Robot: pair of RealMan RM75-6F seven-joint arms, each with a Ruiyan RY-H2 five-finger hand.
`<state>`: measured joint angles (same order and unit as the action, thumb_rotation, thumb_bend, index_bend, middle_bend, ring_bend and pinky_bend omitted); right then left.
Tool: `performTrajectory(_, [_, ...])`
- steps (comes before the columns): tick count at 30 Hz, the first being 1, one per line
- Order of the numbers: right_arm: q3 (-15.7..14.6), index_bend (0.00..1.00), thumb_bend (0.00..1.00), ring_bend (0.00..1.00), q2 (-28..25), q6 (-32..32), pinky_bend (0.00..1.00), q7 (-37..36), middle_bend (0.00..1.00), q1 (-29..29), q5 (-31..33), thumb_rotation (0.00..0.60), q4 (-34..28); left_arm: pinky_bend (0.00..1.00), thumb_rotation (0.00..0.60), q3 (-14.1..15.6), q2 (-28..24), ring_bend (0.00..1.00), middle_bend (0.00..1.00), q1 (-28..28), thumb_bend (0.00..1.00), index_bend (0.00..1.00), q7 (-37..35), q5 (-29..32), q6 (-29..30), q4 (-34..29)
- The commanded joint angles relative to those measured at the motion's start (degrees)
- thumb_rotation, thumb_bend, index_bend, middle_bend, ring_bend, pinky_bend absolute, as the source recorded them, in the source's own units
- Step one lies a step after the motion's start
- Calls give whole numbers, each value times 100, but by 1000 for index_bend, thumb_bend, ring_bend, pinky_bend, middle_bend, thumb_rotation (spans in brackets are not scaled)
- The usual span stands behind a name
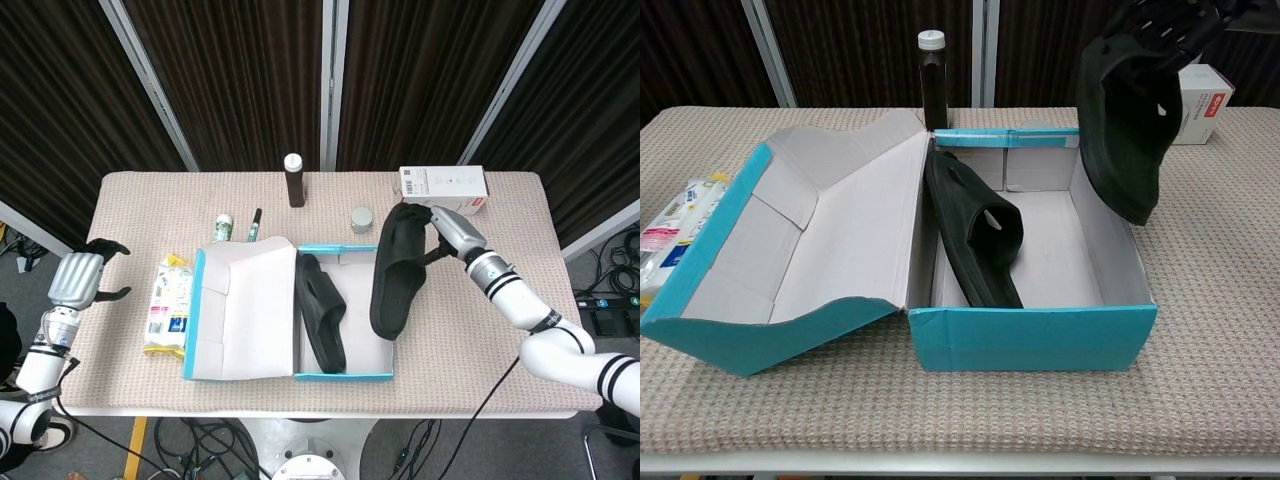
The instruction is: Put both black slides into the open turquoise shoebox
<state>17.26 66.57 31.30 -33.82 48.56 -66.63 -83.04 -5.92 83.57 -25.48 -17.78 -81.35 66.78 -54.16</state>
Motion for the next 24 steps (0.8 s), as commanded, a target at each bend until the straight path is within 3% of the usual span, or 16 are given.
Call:
performTrajectory(1, [184, 463, 108, 351, 583, 493, 258, -1367, 458, -219, -1236, 600, 367, 320, 600, -5, 4, 219, 309, -3, 134, 344, 6, 7, -7, 0])
performTrajectory(9, [-349, 464, 113, 351, 941, 1158, 258, -3119, 459, -24, -2503, 600, 861, 319, 600, -2, 9, 219, 308, 1, 134, 344, -1, 21, -33, 30])
performTrajectory(14, [-895, 464, 113, 351, 1018, 1510, 258, -4418, 459, 197, -3154, 600, 1289, 319, 600, 17, 38, 219, 308, -4, 134, 344, -7, 7, -55, 92])
performTrajectory(19, [-1347, 464, 114, 351, 1293, 1861, 258, -5297, 458, 394, -3502, 600, 1996, 319, 600, 39, 82, 219, 309, -4, 134, 344, 179, -42, 23, 209])
performTrajectory(24, [-1614, 464, 113, 351, 1619, 2145, 258, -5861, 458, 594, -3643, 600, 2607, 319, 600, 13, 88, 220, 308, 12, 134, 344, 261, -12, 63, 225])
